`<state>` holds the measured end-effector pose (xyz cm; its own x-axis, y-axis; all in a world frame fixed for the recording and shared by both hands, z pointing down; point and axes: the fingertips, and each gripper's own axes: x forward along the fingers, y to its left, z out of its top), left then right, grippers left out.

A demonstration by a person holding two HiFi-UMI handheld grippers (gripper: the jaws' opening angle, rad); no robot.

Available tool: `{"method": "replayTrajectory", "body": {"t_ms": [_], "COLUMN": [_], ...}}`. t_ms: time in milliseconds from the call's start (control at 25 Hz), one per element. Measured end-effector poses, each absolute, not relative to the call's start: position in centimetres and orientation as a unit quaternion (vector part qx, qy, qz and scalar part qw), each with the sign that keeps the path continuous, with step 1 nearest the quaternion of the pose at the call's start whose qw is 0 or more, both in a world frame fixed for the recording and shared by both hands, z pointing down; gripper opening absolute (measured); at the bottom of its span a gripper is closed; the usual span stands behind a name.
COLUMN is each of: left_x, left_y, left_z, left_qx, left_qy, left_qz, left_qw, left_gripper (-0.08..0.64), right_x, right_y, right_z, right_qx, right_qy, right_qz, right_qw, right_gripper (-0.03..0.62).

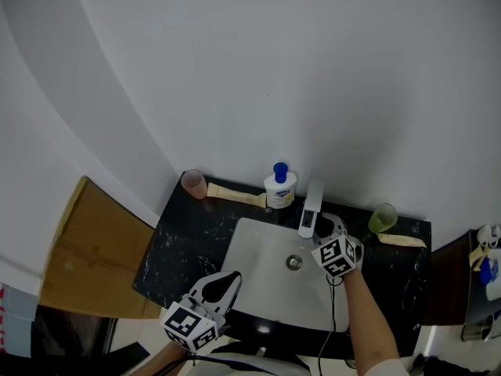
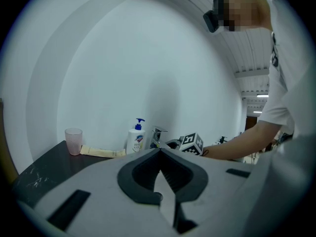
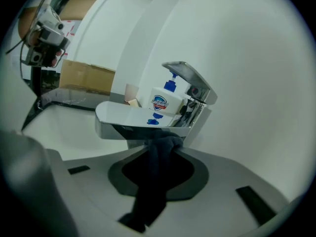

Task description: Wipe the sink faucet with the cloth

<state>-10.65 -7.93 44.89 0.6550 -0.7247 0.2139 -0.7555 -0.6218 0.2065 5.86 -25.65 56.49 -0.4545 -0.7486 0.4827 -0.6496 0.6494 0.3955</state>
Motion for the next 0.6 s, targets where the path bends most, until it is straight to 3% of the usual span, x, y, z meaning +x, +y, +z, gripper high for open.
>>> {"method": "replayTrajectory", "body": {"t_ms": [600], "left_x": [-9.4], "left_y": [-8.2], "left_z": [44.6], "left_qx": [0.905], "left_qy": [-0.397], "left_qz": [0.053], "left_qw": [0.140], "left_gripper": [0.002], "right_x": [3.5], "right_y": [-18.0], "right_z": [56.7], "right_qx": [0.361], "right_qy": [-0.879], "right_qz": [-0.079], "right_qw": [0.301], "right_gripper": [0.077]}}
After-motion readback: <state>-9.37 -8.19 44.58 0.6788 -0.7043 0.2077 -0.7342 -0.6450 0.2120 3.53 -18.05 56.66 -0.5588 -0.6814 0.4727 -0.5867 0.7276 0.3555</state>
